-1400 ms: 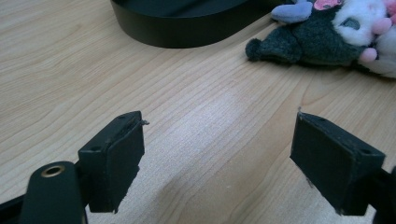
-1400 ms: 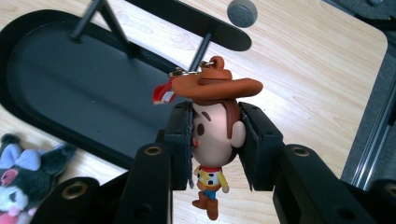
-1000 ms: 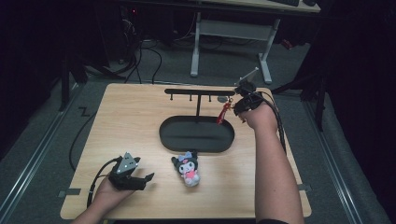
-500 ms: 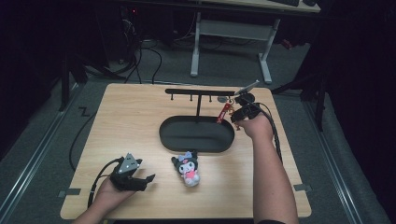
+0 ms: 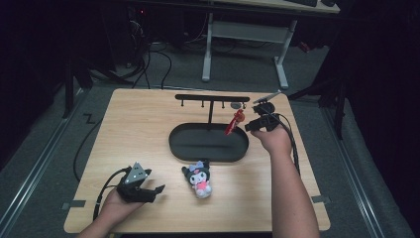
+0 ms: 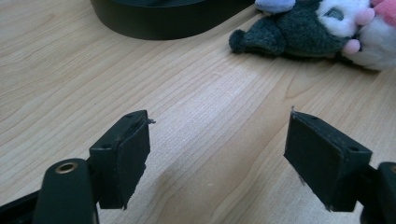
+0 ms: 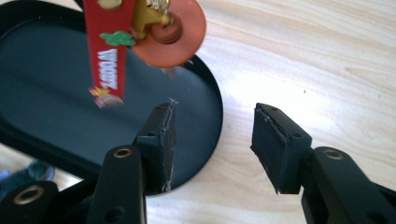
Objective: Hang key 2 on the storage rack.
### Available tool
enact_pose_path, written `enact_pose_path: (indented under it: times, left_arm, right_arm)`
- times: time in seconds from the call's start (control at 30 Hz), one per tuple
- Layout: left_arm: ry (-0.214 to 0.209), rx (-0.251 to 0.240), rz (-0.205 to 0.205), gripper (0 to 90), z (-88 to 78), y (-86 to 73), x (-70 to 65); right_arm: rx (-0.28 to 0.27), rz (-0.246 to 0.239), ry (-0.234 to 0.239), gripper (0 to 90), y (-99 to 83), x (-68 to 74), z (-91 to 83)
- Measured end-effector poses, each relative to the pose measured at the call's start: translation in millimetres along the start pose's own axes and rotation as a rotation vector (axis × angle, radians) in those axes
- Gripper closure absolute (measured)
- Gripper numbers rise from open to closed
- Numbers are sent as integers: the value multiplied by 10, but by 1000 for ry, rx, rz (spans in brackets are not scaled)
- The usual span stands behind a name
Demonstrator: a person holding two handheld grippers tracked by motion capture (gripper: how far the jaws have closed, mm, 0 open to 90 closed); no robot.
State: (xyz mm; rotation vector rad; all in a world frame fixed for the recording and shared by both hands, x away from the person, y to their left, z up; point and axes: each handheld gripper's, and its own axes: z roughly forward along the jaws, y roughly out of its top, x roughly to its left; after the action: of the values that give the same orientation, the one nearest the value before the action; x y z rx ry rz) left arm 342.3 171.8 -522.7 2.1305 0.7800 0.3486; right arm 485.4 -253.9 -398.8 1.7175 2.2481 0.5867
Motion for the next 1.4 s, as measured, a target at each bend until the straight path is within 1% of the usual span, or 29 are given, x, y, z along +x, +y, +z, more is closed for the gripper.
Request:
enact_pose_path:
  times: [0.07,0.1,0.17,0.27,0.3,0.33,0.37,0.4,0.43,0.5,0.57,0.6,0.63,0.67,0.73,0.77,0.83,0.9,0.93,0.97,1.0,1.03,1.07,1.13,1.17,1.23,1.3,1.33,1.4]
  left_arm:
    - [-7,0,0,235,3,6,-5]
    - [-15,1,0,242,8,16,-12]
    - [-17,-2,1,244,15,22,-18]
    - [-28,1,0,258,32,36,-33]
    - [-30,0,0,265,42,41,-43]
    - [-36,2,1,265,49,46,-52]
    - [-40,2,1,270,54,52,-62]
    - [-44,0,4,281,59,58,-75]
    - [-49,1,9,310,63,62,-94]
    - [-50,1,10,318,68,61,-107]
    - [-50,2,11,353,67,61,-125]
    - [-45,0,15,375,68,62,-135]
    - [-32,1,22,375,72,65,-145]
    - [-24,6,28,383,77,69,-150]
    - [-9,13,18,411,95,88,-150]
    - [-4,9,6,470,100,97,-146]
    - [11,2,-3,501,99,115,-143]
    - [18,-5,-4,571,93,133,-146]
    - [21,-10,-9,601,95,142,-147]
    - [23,-14,-20,663,97,154,-144]
    - [15,-43,-68,703,95,197,-124]
    - [15,-43,-68,741,95,197,-124]
    - [14,-60,-92,741,103,251,-112]
    - [43,-65,-76,812,169,351,-121]
    - [47,-59,-76,840,232,404,-124]
    - [48,-39,-73,866,370,504,-148]
    - [26,-16,-64,873,541,598,-242]
    - [26,-16,-64,870,541,598,-242]
    - [18,0,-42,870,629,615,-345]
  right_arm:
    - [-19,-2,6,481,-109,4,-34]
    - [-40,-17,18,475,-237,26,-58]
    - [-47,-22,21,471,-312,46,-59]
    - [-55,-46,26,465,-576,95,-21]
    - [-68,-63,26,462,-786,135,19]
    - [-68,-63,26,462,-786,135,19]
    - [-80,-69,23,461,-900,163,42]
    - [-106,-79,21,468,-1021,190,65]
    - [-168,-79,35,480,-1270,251,98]
    - [-184,-88,33,477,-1358,275,112]
    - [-245,-92,39,477,-1624,338,152]
    - [-289,-92,43,473,-1854,378,197]
    - [-289,-92,43,473,-1854,378,197]
    - [-316,-94,28,480,-1972,403,207]
    - [-428,-119,-16,550,-2210,458,177]
    - [-443,-149,-1,525,-2226,500,60]
    - [-460,-142,-5,524,-2227,497,0]
    - [-482,-81,46,523,-2243,460,-63]
    - [-479,-75,67,519,-2253,445,-63]
    - [-454,-101,49,518,-2294,444,-54]
    - [-449,-108,50,518,-2326,437,-52]
    - [-449,-108,50,518,-2326,437,-52]
    - [-446,-95,64,521,-2358,433,-51]
    - [-432,-58,118,534,-2456,418,-38]
    - [-420,-57,131,534,-2482,417,-24]
    - [-408,-58,137,533,-2486,424,-8]
    - [-431,-58,142,533,-2444,442,-23]
    - [-431,-65,140,534,-2434,456,-22]
    - [-430,-76,137,537,-2428,470,-18]
